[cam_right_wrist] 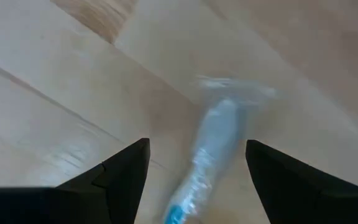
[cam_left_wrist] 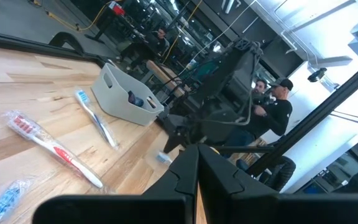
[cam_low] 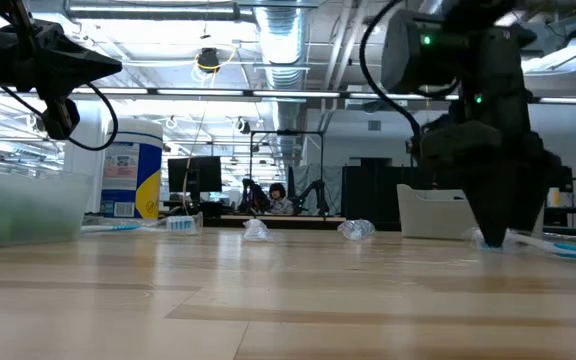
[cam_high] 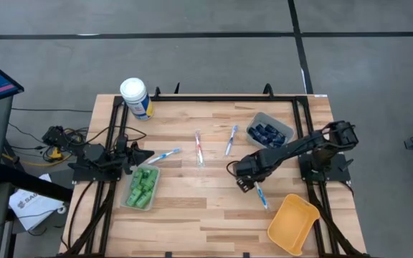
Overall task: Pick & Place Travel size toiletries
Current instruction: Put the blue toothbrush into the yellow bin
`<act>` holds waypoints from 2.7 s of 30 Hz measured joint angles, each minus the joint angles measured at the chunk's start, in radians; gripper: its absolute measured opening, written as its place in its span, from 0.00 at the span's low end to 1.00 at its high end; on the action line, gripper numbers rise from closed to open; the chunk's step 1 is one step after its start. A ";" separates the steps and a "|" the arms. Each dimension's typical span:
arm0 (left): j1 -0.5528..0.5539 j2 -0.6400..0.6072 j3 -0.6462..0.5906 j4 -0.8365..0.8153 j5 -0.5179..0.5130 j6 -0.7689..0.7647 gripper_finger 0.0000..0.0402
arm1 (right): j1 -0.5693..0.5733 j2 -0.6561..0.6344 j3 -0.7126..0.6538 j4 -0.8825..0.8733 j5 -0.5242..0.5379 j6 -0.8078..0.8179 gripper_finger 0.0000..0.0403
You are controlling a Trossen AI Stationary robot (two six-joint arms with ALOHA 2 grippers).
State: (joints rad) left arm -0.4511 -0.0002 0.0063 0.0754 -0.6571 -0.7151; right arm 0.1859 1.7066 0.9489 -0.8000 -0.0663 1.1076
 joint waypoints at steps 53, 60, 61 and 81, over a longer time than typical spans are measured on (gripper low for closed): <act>0.000 0.007 -0.001 0.022 0.000 0.000 0.00 | 0.732 -0.248 0.172 -0.518 0.205 1.276 0.12; 0.000 0.007 -0.001 0.024 0.000 0.000 0.00 | 0.730 -0.151 0.172 -0.483 0.163 1.276 0.12; 0.000 0.007 -0.001 0.024 0.000 0.000 0.00 | 0.730 -0.138 0.172 -0.479 0.160 1.276 0.12; 0.000 0.008 0.000 0.039 0.000 0.000 0.00 | 0.740 -0.072 0.172 -0.446 0.112 1.265 0.18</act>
State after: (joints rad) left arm -0.4511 0.0074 0.0059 0.1148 -0.6571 -0.7151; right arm 0.9257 1.6344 1.1213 -1.2463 0.0452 2.3726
